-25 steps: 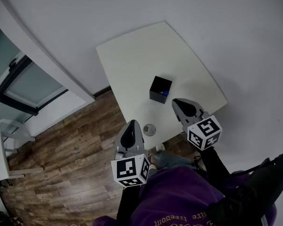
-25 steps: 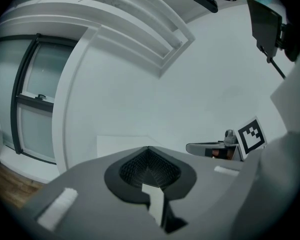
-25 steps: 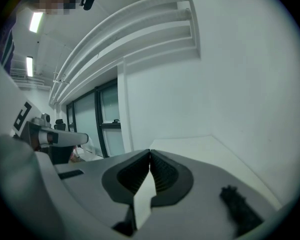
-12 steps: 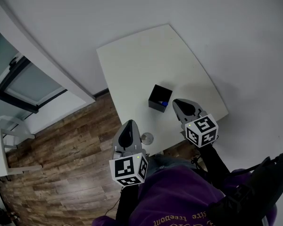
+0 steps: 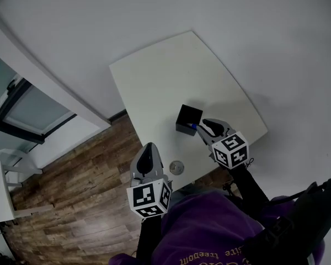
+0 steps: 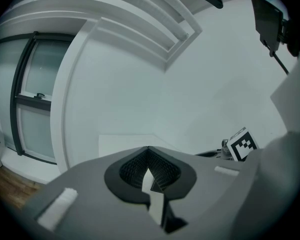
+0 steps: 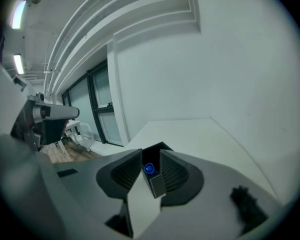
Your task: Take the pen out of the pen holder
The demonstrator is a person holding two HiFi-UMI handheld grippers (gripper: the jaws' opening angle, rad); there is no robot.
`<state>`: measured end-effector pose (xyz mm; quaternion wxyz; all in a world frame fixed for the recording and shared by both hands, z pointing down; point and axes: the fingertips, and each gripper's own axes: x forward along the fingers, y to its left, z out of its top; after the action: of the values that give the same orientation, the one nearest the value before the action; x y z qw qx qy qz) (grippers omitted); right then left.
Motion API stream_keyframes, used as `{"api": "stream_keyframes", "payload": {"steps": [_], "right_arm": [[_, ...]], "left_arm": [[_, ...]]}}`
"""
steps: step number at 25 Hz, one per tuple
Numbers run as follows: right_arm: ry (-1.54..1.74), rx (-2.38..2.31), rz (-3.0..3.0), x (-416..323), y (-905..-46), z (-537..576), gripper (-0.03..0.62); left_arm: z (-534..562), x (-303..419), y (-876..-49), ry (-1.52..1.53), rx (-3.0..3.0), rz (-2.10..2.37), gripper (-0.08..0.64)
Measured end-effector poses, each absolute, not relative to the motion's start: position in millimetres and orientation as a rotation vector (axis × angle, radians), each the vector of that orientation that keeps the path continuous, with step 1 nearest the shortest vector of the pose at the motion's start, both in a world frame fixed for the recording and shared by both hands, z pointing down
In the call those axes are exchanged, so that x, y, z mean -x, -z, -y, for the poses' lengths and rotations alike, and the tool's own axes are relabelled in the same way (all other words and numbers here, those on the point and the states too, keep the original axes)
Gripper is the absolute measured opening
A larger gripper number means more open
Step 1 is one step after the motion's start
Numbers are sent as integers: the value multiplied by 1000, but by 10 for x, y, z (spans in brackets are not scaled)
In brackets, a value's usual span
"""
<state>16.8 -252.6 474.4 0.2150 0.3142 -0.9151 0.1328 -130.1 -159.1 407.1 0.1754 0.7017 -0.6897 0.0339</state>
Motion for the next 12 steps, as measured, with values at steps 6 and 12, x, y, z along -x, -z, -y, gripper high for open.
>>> {"api": "stream_keyframes", "payload": {"steps": [6, 12], "right_arm": [[-381, -863, 2489, -60, -4934, 2542, 119], [-401, -861, 2448, -8, -5060, 2557, 123]], "left_arm": [[1616, 1404, -4173, -114, -1994, 1925, 5], [1645, 1520, -4184, -108, -1997, 1921, 6]]}}
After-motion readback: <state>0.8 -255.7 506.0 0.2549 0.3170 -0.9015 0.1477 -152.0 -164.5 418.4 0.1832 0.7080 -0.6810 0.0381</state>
